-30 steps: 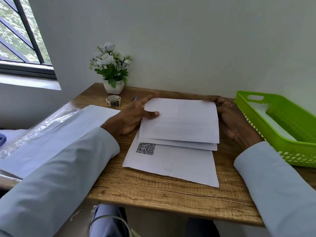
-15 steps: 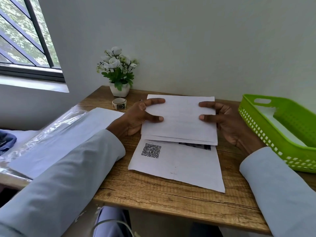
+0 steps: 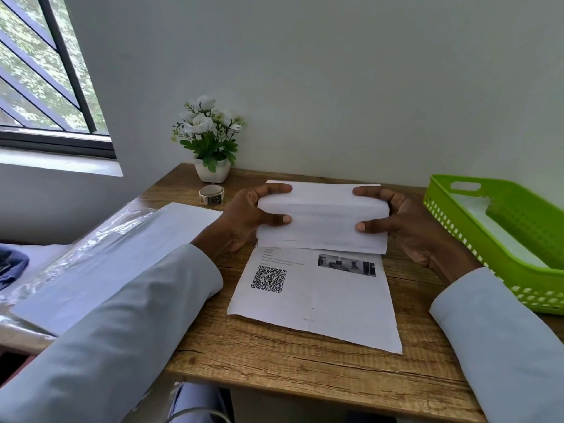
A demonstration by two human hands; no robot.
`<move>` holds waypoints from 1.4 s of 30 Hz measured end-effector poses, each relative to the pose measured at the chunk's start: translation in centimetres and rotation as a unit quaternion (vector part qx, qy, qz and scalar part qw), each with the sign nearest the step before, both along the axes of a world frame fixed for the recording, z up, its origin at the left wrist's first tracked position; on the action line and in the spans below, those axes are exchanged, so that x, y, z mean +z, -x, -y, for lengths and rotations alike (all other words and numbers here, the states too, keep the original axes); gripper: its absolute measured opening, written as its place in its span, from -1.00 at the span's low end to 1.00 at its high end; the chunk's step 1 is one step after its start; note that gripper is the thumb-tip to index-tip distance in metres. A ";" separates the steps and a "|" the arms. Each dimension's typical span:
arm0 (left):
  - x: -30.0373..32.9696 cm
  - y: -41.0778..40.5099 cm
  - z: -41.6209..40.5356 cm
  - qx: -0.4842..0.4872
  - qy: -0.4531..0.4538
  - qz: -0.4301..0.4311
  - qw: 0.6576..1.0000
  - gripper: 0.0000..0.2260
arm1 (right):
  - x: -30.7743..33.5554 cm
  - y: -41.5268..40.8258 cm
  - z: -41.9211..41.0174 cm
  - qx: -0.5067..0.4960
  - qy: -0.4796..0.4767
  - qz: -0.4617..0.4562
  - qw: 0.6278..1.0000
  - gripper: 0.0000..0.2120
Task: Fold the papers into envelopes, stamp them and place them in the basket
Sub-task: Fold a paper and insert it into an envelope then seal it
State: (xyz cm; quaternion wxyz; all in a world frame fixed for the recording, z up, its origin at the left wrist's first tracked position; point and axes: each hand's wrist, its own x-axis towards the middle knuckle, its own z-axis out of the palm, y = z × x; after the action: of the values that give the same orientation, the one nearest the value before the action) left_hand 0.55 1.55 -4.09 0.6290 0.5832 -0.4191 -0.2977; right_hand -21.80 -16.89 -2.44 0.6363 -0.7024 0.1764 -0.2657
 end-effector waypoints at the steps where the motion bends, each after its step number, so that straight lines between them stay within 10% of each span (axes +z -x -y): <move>1: 0.0 0.1 0.2 0.027 -0.004 0.060 0.998 -0.58 | 0.0 0.0 0.0 -0.011 0.016 -0.006 1.000 -0.37; 9: -0.8 -0.5 0.8 0.149 -0.002 0.266 0.952 -0.74 | -0.3 -0.6 -0.9 -0.148 0.222 -0.021 0.963 -0.86; 16: -0.7 -1.0 1.3 0.191 0.041 0.290 0.937 -0.79 | -0.4 -0.8 0.0 -0.211 0.281 -0.038 0.935 -0.83; 28: 1.7 -0.4 0.2 0.111 0.078 0.059 0.989 -0.98 | 1.9 -0.8 -2.4 -0.069 0.046 0.052 0.995 -0.80; 33: 3.9 0.1 -1.7 0.003 -0.099 0.162 0.982 -0.92 | 3.7 -2.0 -3.2 -0.100 -0.007 0.143 0.985 -0.93; 42: 4.4 -0.2 -4.7 0.047 -0.065 0.107 0.991 -0.83 | 0.9 -7.0 -7.6 -0.008 -0.042 0.070 0.997 -0.73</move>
State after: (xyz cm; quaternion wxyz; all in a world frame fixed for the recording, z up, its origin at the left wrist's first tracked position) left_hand 0.80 6.25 0.31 0.5545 0.6702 -0.4363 -0.2301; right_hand -14.76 -9.32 -1.59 0.6738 -0.6535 0.1473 -0.3118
